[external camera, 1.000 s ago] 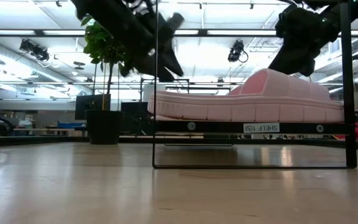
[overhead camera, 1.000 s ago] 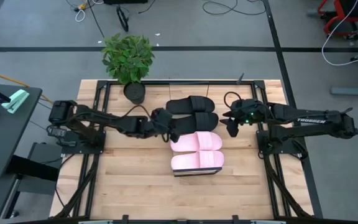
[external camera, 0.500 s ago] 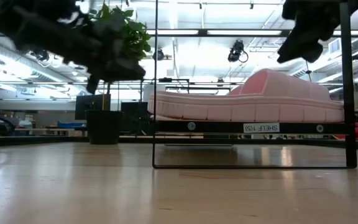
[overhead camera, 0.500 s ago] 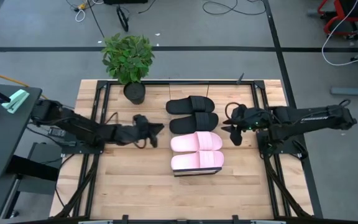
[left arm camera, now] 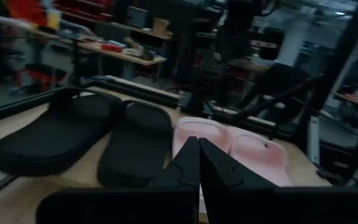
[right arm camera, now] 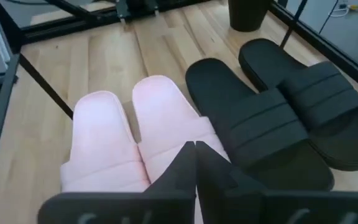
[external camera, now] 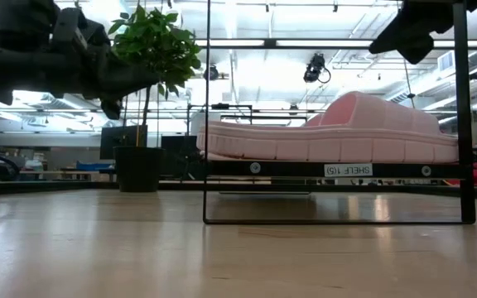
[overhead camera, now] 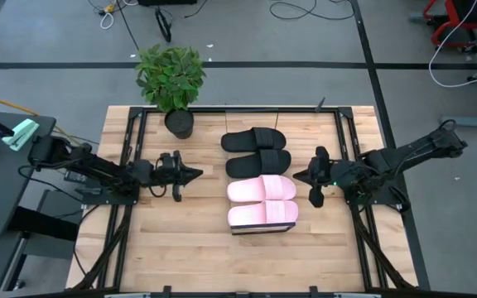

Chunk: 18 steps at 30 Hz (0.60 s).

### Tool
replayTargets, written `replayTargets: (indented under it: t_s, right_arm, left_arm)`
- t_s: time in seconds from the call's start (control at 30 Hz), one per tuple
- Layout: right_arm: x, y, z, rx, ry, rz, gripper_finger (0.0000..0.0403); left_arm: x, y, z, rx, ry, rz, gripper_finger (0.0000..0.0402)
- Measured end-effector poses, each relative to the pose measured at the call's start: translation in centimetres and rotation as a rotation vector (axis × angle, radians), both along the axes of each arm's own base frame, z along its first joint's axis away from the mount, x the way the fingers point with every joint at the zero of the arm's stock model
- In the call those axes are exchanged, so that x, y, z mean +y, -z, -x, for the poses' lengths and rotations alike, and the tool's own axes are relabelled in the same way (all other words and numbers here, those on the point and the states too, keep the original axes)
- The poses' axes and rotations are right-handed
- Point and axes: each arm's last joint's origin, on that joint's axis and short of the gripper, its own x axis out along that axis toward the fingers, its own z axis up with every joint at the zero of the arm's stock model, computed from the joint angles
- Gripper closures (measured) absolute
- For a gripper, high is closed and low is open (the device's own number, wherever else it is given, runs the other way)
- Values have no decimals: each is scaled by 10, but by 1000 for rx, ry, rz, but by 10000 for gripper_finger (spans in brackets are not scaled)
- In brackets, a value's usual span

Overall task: Pick and place slides into the shelf
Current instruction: Return to Home Position

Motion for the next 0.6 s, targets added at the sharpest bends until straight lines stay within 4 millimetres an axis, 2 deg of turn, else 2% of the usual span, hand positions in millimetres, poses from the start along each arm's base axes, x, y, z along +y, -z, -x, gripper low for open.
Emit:
replayTargets:
  t_s: [0.2, 0.27, 0.6]
  right_arm:
    - [-1, 1, -1, -5, 64, 13, 400]
    - [-1, 1, -1, -12, 69, 9, 400]
    - [-2, 0, -2, -25, 93, -19, 401]
  left_arm:
    - [7, -2, 2, -23, 12, -9, 393]
    - [7, 2, 9, -44, 10, -1, 397]
    - [7, -16, 17, -167, 9, -57, 396]
